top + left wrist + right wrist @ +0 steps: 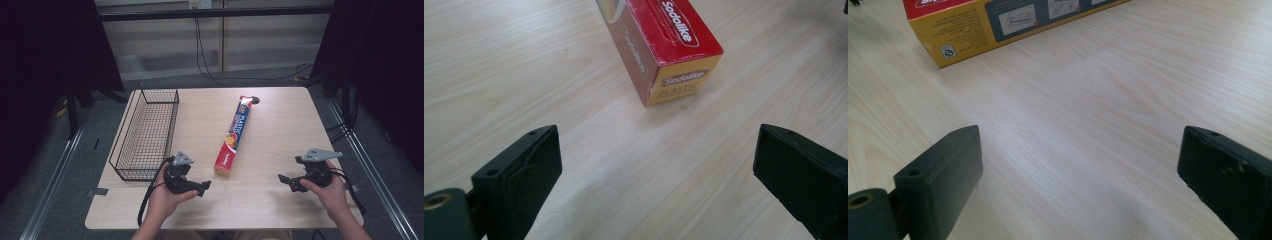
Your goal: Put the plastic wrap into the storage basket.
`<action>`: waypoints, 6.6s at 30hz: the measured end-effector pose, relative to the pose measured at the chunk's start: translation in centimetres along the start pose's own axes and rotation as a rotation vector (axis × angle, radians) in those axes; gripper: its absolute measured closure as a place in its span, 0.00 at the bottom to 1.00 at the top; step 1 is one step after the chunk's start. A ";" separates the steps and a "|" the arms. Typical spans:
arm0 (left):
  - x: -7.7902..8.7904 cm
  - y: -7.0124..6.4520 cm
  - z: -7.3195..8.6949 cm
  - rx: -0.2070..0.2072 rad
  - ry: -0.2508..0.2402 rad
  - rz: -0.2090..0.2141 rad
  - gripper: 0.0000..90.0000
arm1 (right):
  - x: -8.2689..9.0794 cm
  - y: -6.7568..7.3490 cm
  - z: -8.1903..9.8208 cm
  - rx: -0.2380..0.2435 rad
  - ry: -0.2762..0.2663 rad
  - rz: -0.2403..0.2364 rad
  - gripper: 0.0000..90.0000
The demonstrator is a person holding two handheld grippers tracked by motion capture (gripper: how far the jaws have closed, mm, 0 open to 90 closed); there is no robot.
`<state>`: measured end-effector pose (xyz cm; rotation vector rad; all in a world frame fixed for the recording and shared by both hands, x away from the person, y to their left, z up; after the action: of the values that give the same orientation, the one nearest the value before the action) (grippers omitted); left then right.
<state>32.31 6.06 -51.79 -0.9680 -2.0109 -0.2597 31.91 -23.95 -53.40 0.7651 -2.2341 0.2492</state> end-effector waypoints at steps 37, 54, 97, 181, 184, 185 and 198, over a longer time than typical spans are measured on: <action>-5.5 1.0 -11.4 0.114 0.130 0.034 0.06 | 0.3 -0.5 0.5 -0.024 0.009 0.004 0.05; -9.9 1.4 -15.2 0.138 0.203 -0.001 0.07 | 0.2 -0.5 0.5 -0.028 0.005 -0.001 0.05; -15.4 3.2 -15.8 0.153 0.424 -0.211 0.46 | 0.2 -0.5 0.3 -0.022 0.000 -0.011 0.06; 3.8 8.5 -12.1 0.339 0.434 -0.227 0.48 | 0.3 -0.2 -0.2 -0.022 -0.022 -0.028 0.06; 4.2 8.8 -11.9 0.345 0.429 -0.232 0.48 | 0.3 -0.2 -0.1 -0.024 -0.020 -0.029 0.06; 4.4 8.8 -11.8 0.347 0.433 -0.227 0.48 | 0.3 -0.2 -0.2 -0.021 -0.023 -0.029 0.06; 6.1 10.0 -11.1 0.368 0.428 -0.240 0.48 | 0.3 -0.2 -0.2 -0.021 -0.028 -0.032 0.06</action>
<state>44.31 10.49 -42.04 -0.3988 -1.6942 -0.1963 32.05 -24.18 -53.05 0.7969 -2.2454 0.2000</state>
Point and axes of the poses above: each handheld gripper's, and its own axes: x roughly backward along the jaws, z roughly out of its underside, y roughly to its left, the point moved 10 cm from there along -x, roughly forward along the jaws, and after that the axes turned 7 degrees about y, right-handed, at the moved point
